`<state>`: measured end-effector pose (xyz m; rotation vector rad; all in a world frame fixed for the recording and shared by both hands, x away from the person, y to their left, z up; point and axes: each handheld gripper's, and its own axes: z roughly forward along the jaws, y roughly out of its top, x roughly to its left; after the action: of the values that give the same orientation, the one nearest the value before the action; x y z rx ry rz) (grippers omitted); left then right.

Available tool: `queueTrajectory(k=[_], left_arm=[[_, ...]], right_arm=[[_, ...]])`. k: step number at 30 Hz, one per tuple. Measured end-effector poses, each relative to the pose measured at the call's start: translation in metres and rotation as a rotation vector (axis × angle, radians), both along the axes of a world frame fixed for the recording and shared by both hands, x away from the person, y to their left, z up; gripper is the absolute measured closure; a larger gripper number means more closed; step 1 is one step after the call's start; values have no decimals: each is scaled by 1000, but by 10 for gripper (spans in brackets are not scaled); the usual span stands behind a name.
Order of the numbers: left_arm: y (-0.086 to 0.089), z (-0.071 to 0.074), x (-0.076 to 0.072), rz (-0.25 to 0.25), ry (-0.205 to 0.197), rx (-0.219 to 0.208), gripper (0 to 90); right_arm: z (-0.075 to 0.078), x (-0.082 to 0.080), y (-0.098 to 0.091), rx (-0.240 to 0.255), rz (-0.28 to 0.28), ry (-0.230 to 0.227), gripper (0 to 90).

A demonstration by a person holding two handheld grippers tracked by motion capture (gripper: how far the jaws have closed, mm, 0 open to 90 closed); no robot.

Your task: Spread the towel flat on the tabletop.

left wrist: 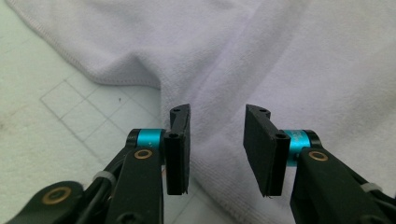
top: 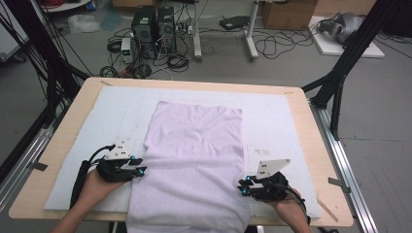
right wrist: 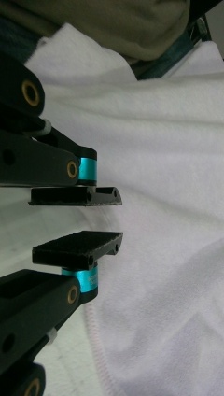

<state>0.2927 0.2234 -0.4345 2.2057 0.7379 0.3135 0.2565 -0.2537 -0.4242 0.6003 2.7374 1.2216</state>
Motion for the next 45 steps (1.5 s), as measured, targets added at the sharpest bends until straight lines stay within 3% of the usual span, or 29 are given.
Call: queueTrajectory(k=[4, 8, 12, 14, 17, 20, 22, 24, 28, 34, 36, 38, 41, 45], left_arm=[[0, -4, 0, -10, 13, 7, 653], [-2, -5, -2, -53, 20, 9, 841], [1, -1, -8, -87, 27, -6, 847], [5, 1, -8, -71, 25, -9, 788], [13, 4, -4, -24, 19, -21, 697], [16, 5, 0, -10, 17, -36, 707], [17, 6, 6, -5, 12, -46, 762], [16, 6, 12, 1, 16, -53, 822], [7, 4, 26, 2, 28, -72, 845], [-10, -4, 35, -9, 54, -33, 703], [-11, -6, 36, -16, 49, -33, 756], [-12, -5, 35, -3, 40, -6, 833], [-5, 0, 31, 33, 13, 25, 854], [19, 7, 23, 94, -1, -13, 838]], right_arm=[[-6, 4, 10, -27, 17, 16, 736], [-13, 1, 11, -74, 11, 25, 844], [-12, -8, 3, -83, 28, 50, 865], [-9, -12, 0, -89, 33, 45, 864], [0, -11, -3, -46, 15, 12, 840], [6, -3, -1, -26, -12, -11, 784], [8, 7, 4, -17, -20, -22, 770], [7, 16, 9, -10, -24, -26, 756], [1, 36, 20, -12, -38, -20, 730], [-3, 49, 29, -20, -40, -32, 707], [-5, 51, 31, -33, -42, -29, 697], [-8, 52, 33, -47, -44, -27, 690], [-11, 53, 35, -74, -39, -15, 687], [-12, 53, 33, -79, -41, -12, 688]])
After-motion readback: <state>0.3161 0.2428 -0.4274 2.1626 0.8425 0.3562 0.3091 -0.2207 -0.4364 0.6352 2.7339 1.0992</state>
